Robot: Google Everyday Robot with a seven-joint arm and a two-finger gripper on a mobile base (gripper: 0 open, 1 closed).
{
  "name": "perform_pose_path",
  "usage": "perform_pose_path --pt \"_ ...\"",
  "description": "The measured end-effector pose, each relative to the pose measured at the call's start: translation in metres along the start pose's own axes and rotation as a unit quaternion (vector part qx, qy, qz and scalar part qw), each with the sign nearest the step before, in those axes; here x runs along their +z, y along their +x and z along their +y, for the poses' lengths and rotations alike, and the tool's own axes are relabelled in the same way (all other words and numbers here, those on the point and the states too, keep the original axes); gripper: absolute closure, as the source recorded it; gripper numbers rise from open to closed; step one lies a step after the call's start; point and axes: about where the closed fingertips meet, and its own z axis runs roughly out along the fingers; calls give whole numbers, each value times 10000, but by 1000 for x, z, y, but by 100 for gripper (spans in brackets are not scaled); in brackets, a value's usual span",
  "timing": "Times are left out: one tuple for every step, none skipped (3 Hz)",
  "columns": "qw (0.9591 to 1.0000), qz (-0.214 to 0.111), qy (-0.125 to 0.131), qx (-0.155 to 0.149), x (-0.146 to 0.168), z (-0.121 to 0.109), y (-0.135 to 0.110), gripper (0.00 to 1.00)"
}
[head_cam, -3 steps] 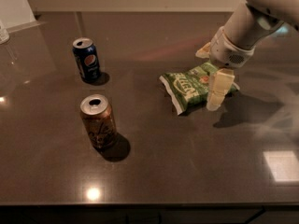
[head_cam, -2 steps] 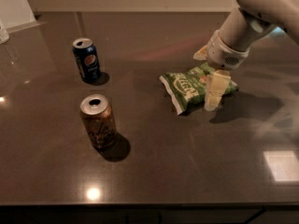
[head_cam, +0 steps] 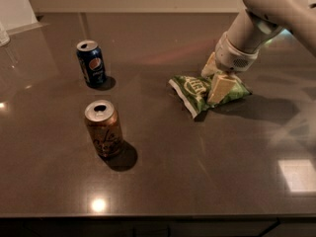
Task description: Move green jalapeno chip bag near orange can
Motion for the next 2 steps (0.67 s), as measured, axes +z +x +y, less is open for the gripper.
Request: perform_pose_path --pt "10000 -28 30 -62 -6 -1 -4 65" --pt "9998 -170 4 -113 -20 6 -21 88"
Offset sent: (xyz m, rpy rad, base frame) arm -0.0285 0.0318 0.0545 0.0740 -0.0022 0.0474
